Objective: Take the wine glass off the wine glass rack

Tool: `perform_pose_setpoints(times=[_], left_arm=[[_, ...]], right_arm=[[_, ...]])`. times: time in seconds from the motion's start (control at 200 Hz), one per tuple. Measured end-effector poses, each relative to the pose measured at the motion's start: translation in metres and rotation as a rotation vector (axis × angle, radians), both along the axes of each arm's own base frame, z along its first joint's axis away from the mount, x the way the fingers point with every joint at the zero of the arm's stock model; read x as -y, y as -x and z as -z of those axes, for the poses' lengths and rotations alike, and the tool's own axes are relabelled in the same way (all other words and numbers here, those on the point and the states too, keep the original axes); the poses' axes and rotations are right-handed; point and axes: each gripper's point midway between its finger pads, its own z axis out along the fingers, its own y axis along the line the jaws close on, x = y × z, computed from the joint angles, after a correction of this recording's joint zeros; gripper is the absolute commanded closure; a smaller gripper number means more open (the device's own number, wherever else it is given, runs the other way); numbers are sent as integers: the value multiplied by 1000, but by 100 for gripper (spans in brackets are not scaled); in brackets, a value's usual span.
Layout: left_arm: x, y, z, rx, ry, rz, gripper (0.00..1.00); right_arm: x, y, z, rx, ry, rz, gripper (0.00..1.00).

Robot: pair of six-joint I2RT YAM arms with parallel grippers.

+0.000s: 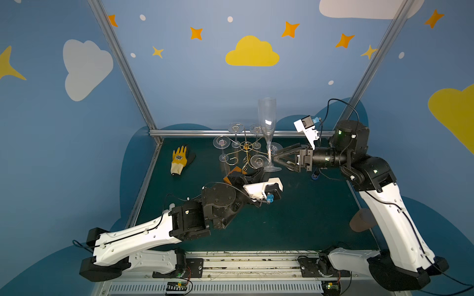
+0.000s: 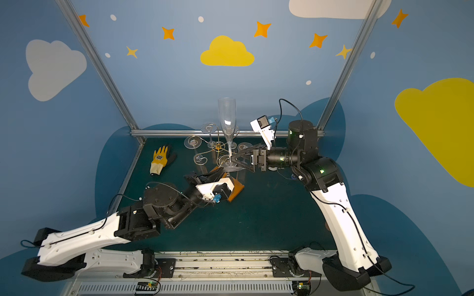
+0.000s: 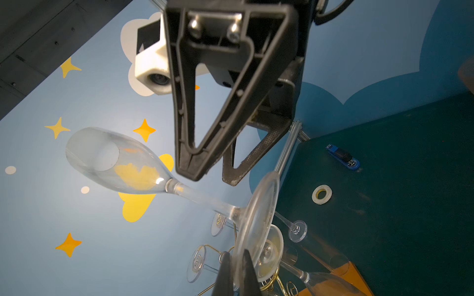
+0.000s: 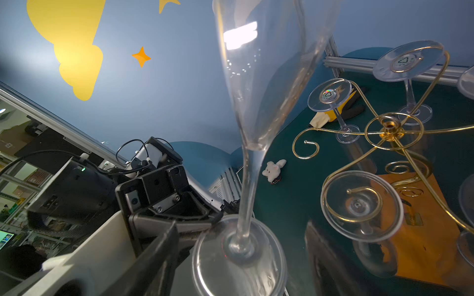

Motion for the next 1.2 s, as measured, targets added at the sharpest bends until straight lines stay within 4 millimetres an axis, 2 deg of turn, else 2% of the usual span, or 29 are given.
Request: perform_pose_setpoints(times=[0.36, 0.551, 0.646, 0.666, 0.791, 0.916, 0.996, 1.101, 1.201], left_arm=[[10, -2, 7, 17, -43, 1, 97], [10, -2, 7, 19, -44, 1, 97], [10, -2, 6, 23, -45, -2, 97], [10, -2, 7, 23, -50, -3, 97], [10, -3, 7, 22, -49, -9, 78], [9, -3, 3, 7, -6, -13, 46], [6, -1, 0, -12, 31, -13, 32], [-3, 6, -6, -76, 112, 20, 22], [-15, 18, -18, -166, 237, 95, 20]], right_arm=[[-17, -5, 9, -13, 11, -37, 59], [-20, -4, 9, -10, 12, -40, 83], [-20, -4, 10, -11, 13, -39, 99], [-21, -4, 10, -10, 13, -40, 100], [-21, -5, 10, -9, 16, -35, 100], [-22, -5, 11, -4, 19, -32, 100], [-21, -6, 11, 12, 24, -20, 100], [-18, -8, 10, 44, 32, 0, 100], [-15, -8, 10, 80, 41, 20, 100]])
